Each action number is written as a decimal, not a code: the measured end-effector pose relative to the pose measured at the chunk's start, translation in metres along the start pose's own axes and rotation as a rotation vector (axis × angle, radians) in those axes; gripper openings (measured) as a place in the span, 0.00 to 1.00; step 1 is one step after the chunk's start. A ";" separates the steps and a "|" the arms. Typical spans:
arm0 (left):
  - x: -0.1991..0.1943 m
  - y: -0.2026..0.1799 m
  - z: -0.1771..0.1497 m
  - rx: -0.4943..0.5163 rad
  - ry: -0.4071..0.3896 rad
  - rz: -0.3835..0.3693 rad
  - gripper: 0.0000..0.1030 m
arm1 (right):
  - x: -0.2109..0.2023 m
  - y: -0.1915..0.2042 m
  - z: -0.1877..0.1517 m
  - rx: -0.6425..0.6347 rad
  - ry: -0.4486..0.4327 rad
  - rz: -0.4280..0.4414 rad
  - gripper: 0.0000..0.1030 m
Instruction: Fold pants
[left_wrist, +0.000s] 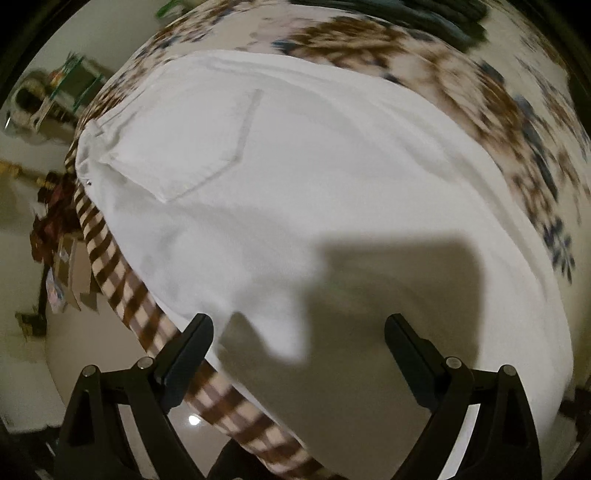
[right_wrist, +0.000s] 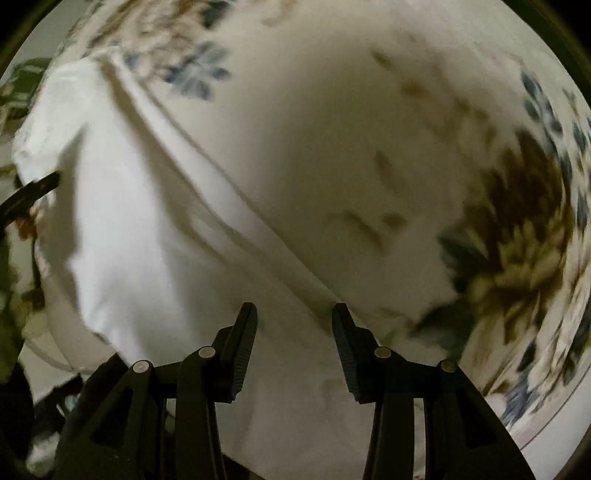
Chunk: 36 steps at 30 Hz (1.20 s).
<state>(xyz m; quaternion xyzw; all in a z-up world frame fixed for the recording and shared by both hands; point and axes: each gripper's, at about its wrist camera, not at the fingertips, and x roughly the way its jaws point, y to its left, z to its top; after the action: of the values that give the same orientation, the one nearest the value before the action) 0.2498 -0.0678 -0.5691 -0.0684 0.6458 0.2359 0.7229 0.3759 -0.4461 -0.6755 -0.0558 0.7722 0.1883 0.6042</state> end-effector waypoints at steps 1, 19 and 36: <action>0.000 -0.004 -0.003 0.019 0.001 0.004 0.92 | 0.000 -0.002 -0.004 0.007 -0.016 0.007 0.43; -0.005 -0.046 -0.021 0.173 -0.003 0.030 0.92 | -0.038 -0.055 -0.065 0.126 -0.246 -0.058 0.04; 0.004 -0.072 -0.070 0.212 0.093 -0.193 0.93 | -0.028 -0.174 -0.337 1.165 -0.285 0.444 0.57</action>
<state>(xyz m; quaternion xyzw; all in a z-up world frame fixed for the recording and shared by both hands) 0.2175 -0.1581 -0.5983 -0.0644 0.6901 0.0924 0.7149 0.1309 -0.7313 -0.6212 0.4689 0.6532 -0.1361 0.5787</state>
